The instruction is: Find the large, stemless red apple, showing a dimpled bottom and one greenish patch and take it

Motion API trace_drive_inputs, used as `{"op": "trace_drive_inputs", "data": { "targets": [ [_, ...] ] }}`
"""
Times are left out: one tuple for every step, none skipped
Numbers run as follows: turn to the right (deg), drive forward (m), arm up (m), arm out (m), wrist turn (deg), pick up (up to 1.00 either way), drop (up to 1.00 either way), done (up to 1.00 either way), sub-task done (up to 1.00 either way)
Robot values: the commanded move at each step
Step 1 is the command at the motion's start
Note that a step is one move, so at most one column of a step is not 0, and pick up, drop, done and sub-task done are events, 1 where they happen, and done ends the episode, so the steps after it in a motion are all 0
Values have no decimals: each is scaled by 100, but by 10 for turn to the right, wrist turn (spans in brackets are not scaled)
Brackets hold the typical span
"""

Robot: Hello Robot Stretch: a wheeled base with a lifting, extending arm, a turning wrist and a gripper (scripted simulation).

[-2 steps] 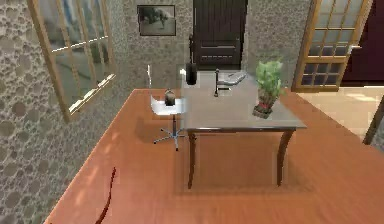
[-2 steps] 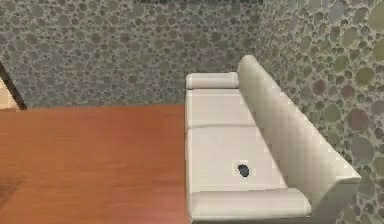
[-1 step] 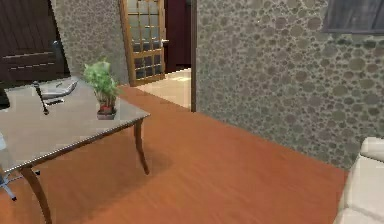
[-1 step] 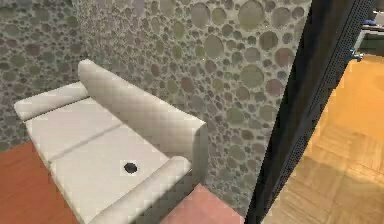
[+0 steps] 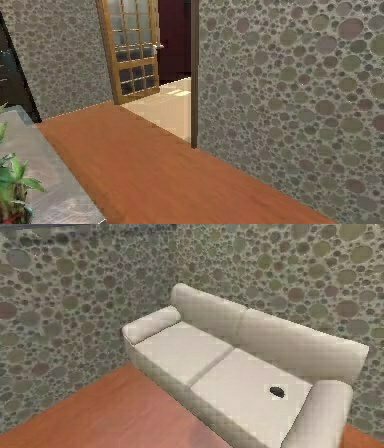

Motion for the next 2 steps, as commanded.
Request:
{"op": "trace_drive_inputs", "data": {
  "targets": [
    [0,100,0,0,0,0,0,0,0],
    [-210,0,0,0,0,0,0,0,0]
  ]
}}
